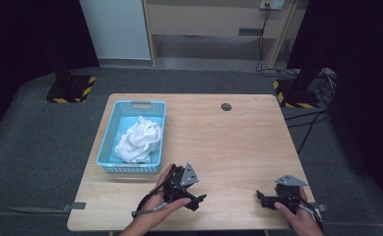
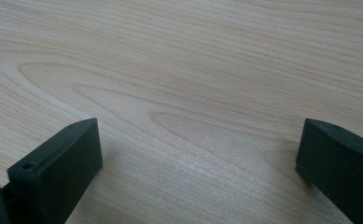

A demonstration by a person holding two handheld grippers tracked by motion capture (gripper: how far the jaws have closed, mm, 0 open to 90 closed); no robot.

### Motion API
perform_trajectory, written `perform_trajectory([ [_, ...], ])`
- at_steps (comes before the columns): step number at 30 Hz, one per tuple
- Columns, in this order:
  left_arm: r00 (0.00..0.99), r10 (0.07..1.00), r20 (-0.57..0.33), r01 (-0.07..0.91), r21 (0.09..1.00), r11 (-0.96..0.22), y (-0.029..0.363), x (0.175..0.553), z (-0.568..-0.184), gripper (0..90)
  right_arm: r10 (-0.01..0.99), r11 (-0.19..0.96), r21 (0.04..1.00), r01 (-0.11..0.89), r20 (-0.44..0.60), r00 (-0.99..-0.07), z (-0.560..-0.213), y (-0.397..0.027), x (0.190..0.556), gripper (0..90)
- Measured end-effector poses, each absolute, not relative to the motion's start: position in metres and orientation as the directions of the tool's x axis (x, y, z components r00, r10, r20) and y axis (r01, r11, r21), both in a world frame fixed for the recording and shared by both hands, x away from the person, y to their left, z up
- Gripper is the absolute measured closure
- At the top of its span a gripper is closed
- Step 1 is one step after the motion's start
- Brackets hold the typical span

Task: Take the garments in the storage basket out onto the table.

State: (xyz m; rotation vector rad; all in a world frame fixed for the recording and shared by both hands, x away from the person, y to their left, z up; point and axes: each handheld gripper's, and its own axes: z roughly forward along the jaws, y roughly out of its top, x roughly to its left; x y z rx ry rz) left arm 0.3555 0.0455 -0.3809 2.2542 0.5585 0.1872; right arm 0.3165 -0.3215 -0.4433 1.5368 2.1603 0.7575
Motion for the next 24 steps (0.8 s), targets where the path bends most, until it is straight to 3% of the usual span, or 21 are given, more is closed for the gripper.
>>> perform_trajectory([
  [14, 0.85, 0.525, -0.028, 0.355, 0.766, -0.535, 0.07, 0.384, -0.346, 3.2, 0.945, 0.256, 0.623, 0.739, 0.002, -0.328, -0.443, -0.322, 0.316, 0.2],
  [24, 0.831, 0.557, 0.024, 0.351, 0.753, -0.557, 0.089, 0.406, -0.336, 2.9, 0.944, 0.256, 0.623, 0.739, 0.001, -0.329, -0.443, -0.322, 0.316, 0.2],
])
